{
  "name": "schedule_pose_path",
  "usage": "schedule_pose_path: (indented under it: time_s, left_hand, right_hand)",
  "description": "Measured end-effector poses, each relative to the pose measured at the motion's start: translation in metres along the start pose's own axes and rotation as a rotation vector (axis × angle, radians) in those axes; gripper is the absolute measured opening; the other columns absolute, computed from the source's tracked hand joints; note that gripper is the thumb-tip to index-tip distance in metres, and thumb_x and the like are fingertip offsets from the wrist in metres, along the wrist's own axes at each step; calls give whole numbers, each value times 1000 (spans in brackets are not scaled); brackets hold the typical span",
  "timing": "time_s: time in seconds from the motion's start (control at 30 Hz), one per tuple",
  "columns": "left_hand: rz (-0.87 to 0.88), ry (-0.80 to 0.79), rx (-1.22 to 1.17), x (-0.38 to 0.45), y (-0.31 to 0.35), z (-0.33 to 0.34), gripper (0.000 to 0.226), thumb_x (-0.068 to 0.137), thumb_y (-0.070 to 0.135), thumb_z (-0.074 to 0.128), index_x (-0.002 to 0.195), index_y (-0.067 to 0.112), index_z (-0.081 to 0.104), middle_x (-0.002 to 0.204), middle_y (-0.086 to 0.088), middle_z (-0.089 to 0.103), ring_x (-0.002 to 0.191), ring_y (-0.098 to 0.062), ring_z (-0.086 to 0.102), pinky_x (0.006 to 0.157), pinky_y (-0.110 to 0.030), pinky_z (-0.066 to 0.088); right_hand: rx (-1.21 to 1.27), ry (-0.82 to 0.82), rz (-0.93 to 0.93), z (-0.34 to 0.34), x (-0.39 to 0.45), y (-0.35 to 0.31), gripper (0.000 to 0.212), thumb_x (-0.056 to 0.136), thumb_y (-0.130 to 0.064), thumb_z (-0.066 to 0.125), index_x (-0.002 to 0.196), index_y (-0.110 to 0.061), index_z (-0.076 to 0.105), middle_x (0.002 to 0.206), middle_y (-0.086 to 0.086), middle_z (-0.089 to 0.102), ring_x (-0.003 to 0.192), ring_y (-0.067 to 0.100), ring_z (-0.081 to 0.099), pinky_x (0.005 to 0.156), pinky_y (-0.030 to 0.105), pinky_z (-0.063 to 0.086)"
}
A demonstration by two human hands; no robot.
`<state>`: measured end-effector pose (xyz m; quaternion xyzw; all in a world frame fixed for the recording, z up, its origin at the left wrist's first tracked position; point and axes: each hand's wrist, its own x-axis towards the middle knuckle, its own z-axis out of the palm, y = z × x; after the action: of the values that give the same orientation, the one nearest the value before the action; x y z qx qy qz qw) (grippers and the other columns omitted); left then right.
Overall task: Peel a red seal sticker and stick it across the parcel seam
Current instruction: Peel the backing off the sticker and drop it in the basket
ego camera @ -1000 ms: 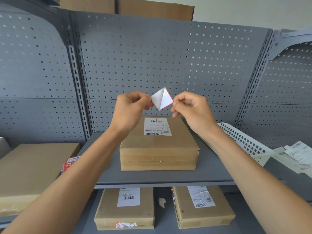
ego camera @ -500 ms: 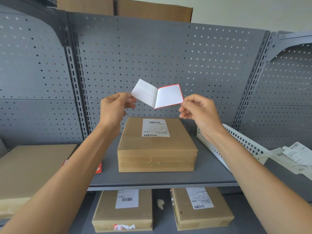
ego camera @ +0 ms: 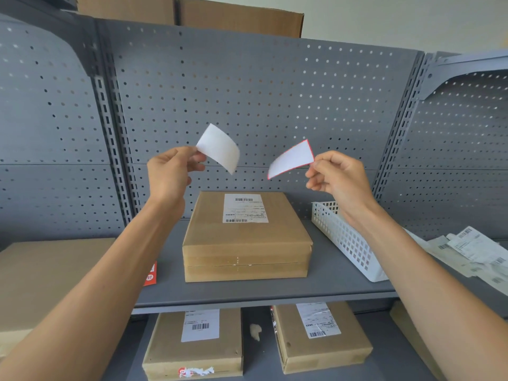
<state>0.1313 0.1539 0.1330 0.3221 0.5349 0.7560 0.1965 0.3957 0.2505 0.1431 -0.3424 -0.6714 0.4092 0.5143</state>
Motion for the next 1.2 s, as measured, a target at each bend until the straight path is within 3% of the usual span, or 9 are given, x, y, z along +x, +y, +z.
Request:
schedule_pose_path:
  time_s: [0.17, 0.3, 0.5, 0.67, 0.77, 0.9, 1.0, 1.1, 1.2]
  left_hand:
    - [19, -43, 21, -2, -2, 21, 21, 91, 18, 63, 74, 19, 74, 74, 5, 76, 74, -16, 64, 63, -27, 38]
    - [34, -119, 45, -13, -7, 45, 25, 92, 18, 62, 69, 20, 73, 74, 7, 76, 74, -14, 63, 69, -29, 41]
    - [26, -200, 37, -28, -15, 83, 21, 93, 16, 60, 78, 17, 75, 78, 7, 77, 70, -8, 65, 76, -31, 43]
    - [24, -262, 39, -36, -23, 108, 23, 94, 16, 61, 76, 18, 75, 80, 6, 77, 69, -9, 65, 79, -33, 42]
    - [32, -279, 50, -42, -26, 120, 24, 95, 16, 62, 76, 19, 75, 80, 4, 76, 70, -11, 65, 75, -30, 44]
    - [42, -297, 62, -46, -29, 129, 22, 97, 17, 62, 80, 19, 75, 79, 4, 76, 70, -11, 65, 70, -24, 45]
    - [42, -301, 71, -46, -31, 131, 22, 97, 18, 62, 80, 18, 76, 78, 5, 75, 73, -12, 65, 71, -25, 45]
    - [41, -302, 83, -45, -32, 130, 22, 96, 18, 62, 79, 18, 76, 76, 7, 75, 69, -9, 64, 71, -25, 44]
    - [74, -296, 100, -47, -33, 127, 25, 97, 16, 62, 75, 18, 75, 77, 5, 75, 68, -8, 65, 66, -18, 45]
  right_hand:
    - [-80, 57, 20, -28, 3, 3, 13, 95, -5, 57, 94, 3, 68, 82, 11, 72, 64, 19, 66, 75, 40, 55]
    - [-180, 107, 80, -62, 5, 15, 14, 96, -9, 59, 97, -2, 72, 93, 16, 76, 70, 19, 69, 81, 42, 59]
    - [-363, 147, 188, -108, -3, 34, 15, 93, -10, 60, 91, -11, 74, 89, 10, 78, 68, 16, 69, 72, 31, 54]
    - [-602, 48, 281, -131, -10, 48, 17, 89, -12, 62, 85, -11, 79, 81, 3, 79, 84, 31, 74, 88, 47, 59]
    - [-707, -23, 345, -139, -14, 52, 15, 85, -12, 66, 82, -11, 81, 82, -1, 79, 91, 30, 73, 76, 34, 56]
    - [-785, -42, 358, -147, -15, 55, 13, 86, -13, 70, 78, -12, 81, 85, 0, 80, 52, 8, 58, 46, 19, 41]
    - [-799, -36, 342, -150, -14, 55, 10, 85, -18, 77, 78, -11, 81, 83, -2, 79, 64, 11, 62, 55, 26, 48]
    - [-724, -12, 320, -148, -12, 50, 8, 82, -18, 82, 77, -13, 79, 78, 0, 77, 76, 20, 67, 77, 42, 60]
    - [-686, -7, 244, -135, -10, 40, 9, 87, -21, 77, 80, -16, 77, 84, 0, 78, 70, 9, 64, 76, 34, 56]
